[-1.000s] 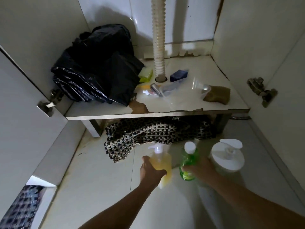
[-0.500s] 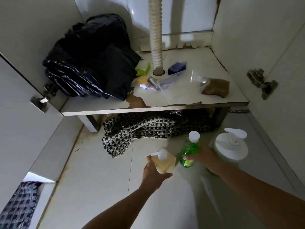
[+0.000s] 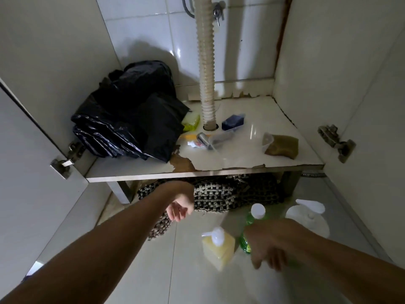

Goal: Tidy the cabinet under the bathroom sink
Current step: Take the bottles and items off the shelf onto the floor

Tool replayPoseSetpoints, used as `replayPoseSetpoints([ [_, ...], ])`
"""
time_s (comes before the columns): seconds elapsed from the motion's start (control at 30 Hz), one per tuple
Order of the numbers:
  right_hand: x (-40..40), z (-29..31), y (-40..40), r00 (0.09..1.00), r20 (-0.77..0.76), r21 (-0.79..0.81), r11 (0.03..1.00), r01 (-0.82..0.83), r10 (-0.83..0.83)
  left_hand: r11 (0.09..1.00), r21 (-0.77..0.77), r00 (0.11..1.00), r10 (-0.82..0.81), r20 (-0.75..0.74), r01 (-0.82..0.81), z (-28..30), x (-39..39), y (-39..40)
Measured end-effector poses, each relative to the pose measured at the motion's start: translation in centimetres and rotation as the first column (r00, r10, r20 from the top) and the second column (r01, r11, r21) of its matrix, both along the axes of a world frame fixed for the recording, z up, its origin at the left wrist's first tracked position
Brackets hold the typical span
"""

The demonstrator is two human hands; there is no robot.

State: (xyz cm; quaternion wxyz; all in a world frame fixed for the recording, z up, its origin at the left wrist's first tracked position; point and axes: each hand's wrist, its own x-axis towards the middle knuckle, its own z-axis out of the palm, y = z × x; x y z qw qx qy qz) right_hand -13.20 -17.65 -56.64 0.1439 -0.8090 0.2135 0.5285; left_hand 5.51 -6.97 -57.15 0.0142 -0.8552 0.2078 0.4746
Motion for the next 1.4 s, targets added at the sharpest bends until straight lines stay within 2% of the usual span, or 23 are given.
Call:
replayPoseSetpoints([
  [0.03,0.6,1.8,0.2,0.999,0.038,0.077,0.997,0.025,-0.028,0.994,-0.105,0.999,0.039,0.029,-0.036,2.0,1.1,-0.9],
  [0.1,1.6,5.9,0.0,0.961,0.266,0.215,0.977,0.018,-0.076,0.913,-0.385,0.978,0.185,0.098,-0.134,5.1,2.7,-2.4],
  [0.2,3.2,10.7,-1.9,0.777,0.608,0.253,0.968,0.006,-0.164,0.697,-0.694,0.885,0.423,0.195,-0.18,6.7,5.1,-4.1],
  [0.27,4.7,11.9,-4.1,0.636,0.735,0.245,0.967,0.074,-0.235,0.645,-0.758,0.83,0.474,0.296,-0.099,6.3,6.2,-4.9],
  [0.33,6.5,11.9,-6.7,0.49,0.817,0.239,0.952,0.19,-0.303,0.68,-0.733,0.758,0.465,0.457,0.024,5.5,6.8,-5.6],
  [0.4,9.1,11.0,-9.8,0.347,0.869,0.248,0.916,0.314,-0.354,0.666,-0.737,0.708,0.467,0.53,0.113,4.6,7.8,-6.6],
  [0.5,14.3,9.2,-14.3,0.212,0.946,0.136,0.891,0.434,-0.247,0.65,-0.745,0.666,0.49,0.562,0.151,4.7,10.9,-9.3],
  [0.57,18.2,8.3,-16.5,0.23,0.964,0.011,0.88,0.474,-0.136,0.703,-0.702,0.658,0.475,0.584,0.116,5.3,13.8,-11.5],
  [0.67,23.0,7.2,-18.0,0.323,0.946,-0.15,0.849,0.507,-0.026,0.822,-0.567,0.68,0.381,0.627,0.061,5.3,17.4,-14.1],
  [0.77,26.1,5.7,-18.8,0.41,0.91,-0.278,0.811,0.514,0.051,0.888,-0.457,0.685,0.298,0.665,0.057,4.0,19.7,-15.9],
  [0.87,27.7,4.5,-19.7,0.506,0.861,-0.351,0.773,0.529,0.045,0.923,-0.376,0.647,0.24,0.724,0.079,3.4,21.0,-17.1],
  [1.0,29.4,3.3,-20.2,0.552,0.834,-0.377,0.757,0.534,0.025,0.93,-0.348,0.646,0.195,0.738,0.118,2.7,21.8,-17.7],
  [1.1,29.5,3.0,-20.2,0.517,0.854,-0.297,0.762,0.576,-0.059,0.906,-0.423,0.666,0.301,0.682,0.023,2.0,21.8,-17.5],
  [1.27,28.9,4.3,-20.6,0.363,0.915,-0.098,0.776,0.623,-0.176,0.773,-0.624,0.648,0.535,0.542,-0.116,3.0,21.2,-17.3],
  [1.33,28.2,5.4,-20.6,0.278,0.938,-0.012,0.781,0.625,-0.208,0.733,-0.665,0.636,0.583,0.505,-0.145,3.9,20.8,-17.0],
  [1.4,27.2,6.9,-20.2,0.156,0.954,0.108,0.78,0.617,-0.256,0.709,-0.688,0.632,0.608,0.481,-0.158,4.9,20.1,-16.2],
])
